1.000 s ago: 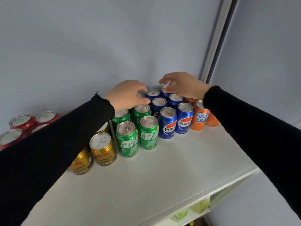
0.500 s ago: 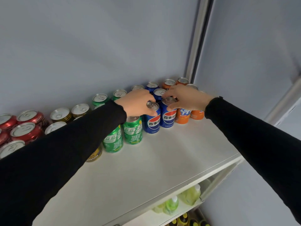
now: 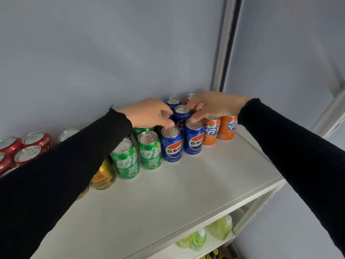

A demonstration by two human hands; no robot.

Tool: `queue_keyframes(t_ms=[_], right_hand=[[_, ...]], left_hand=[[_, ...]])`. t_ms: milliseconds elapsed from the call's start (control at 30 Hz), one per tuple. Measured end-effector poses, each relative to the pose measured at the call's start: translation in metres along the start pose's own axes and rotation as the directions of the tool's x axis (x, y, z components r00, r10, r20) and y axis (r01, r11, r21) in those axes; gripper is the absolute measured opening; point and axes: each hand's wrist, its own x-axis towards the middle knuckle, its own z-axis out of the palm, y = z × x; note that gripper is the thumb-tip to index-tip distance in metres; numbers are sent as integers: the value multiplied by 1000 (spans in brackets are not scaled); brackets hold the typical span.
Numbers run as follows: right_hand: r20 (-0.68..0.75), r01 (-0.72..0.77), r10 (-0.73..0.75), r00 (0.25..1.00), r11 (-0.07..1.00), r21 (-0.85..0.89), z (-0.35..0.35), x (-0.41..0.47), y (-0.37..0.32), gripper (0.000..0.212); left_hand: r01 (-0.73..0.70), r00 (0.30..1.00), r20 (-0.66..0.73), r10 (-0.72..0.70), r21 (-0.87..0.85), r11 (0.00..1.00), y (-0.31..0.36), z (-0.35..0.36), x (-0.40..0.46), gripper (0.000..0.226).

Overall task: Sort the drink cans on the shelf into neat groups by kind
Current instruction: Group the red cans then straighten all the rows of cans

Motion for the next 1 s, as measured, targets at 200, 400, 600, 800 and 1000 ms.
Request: queue_keyframes(t_ms=[200,400,600,800,1000], right_hand=[[-120,-53,31,992,982,-180,2,45,-4,43],[-84,-69,49,995,963,-259,22,69,-4,57],[-44,0,-11,999,970,-245,19,67,8,44],[-5,29,-31,1000,980,-195,15,71,14,45],[-181,-10,-11,983,994,-112,-3,89,17,31]], left_hand=[[116,991,-87,-105,128,985,-17,-8,19,52],[102,993,-74,-91,159,982,-19,14,30,42],[114,992,-65,-107,116,987,-24,11,31,42],[102,995,2,-103,116,988,-19,5,31,45],[151,980,-147,-136,101,983,-46,-20,46,45]])
